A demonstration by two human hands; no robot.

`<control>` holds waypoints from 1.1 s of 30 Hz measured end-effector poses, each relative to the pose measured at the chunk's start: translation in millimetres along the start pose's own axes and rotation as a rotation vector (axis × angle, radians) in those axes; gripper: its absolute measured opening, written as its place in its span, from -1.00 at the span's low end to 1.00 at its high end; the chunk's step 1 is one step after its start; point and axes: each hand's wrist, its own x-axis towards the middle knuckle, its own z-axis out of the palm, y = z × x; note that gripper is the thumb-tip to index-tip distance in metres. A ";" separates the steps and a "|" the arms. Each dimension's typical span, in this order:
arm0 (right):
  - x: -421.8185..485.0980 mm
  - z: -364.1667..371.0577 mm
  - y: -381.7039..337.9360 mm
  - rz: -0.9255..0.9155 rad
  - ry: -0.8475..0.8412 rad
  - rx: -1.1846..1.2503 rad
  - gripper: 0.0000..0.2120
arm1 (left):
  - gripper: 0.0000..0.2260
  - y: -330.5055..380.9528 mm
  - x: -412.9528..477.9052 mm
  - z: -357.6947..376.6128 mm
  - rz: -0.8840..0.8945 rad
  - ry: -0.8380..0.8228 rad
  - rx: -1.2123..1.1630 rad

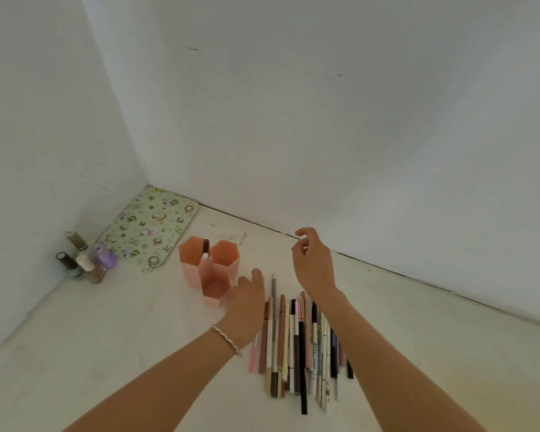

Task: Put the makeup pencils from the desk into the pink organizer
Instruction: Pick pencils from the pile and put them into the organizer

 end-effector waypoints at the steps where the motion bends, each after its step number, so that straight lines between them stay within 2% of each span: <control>1: 3.3 5.6 5.1 0.053 -0.048 -0.046 -0.78 | -0.50 -1.5 2.5 -10.6 0.016 0.022 -0.059; 4: 6.3 26.9 19.8 0.182 -0.261 -0.256 -0.76 | -0.38 -11.5 5.9 -59.2 0.068 0.084 -0.312; 7: -2.6 47.7 24.6 0.176 -0.359 -0.388 -0.76 | -0.36 -23.6 4.5 -104.2 0.056 0.155 -0.544; 10: -10.8 62.7 26.1 0.104 -0.353 -0.495 -0.72 | -0.38 -33.0 1.9 -122.3 0.025 0.255 -0.724; 13: -11.5 65.1 21.2 0.067 -0.333 -0.487 -0.79 | -0.36 -42.1 1.8 -130.7 0.021 0.361 -0.927; 15: -2.1 53.9 10.4 0.069 -0.245 -0.427 -0.81 | -0.37 -54.8 5.5 -135.0 0.001 0.439 -1.012; 17: 13.4 33.4 -4.8 0.072 -0.083 -0.300 -0.82 | -0.41 -72.8 9.0 -143.3 -0.027 0.573 -1.077; 19: 26.1 11.4 -23.8 0.080 0.080 -0.103 -0.80 | -0.48 -94.1 12.2 -148.4 -0.065 0.723 -1.108; 21: 29.9 -5.0 -43.6 0.085 0.169 0.147 -0.81 | -0.53 -111.3 13.7 -145.4 -0.109 0.820 -1.114; 24: 23.0 -13.2 -69.3 0.047 0.230 0.398 -0.82 | -0.57 -121.2 12.7 -127.2 -0.128 0.857 -1.067; 27: 11.4 -6.5 -86.8 -0.041 0.258 0.502 -0.84 | -0.61 -124.6 12.2 -97.6 -0.100 0.791 -0.946; 30: -1.3 5.3 -102.8 -0.106 0.256 0.525 -0.85 | -0.77 -131.5 5.7 -69.7 0.026 0.713 -0.706; 33: -12.2 18.3 -123.3 -0.169 0.233 0.548 -0.83 | -0.82 -143.8 -1.9 -68.0 -0.016 0.849 -0.720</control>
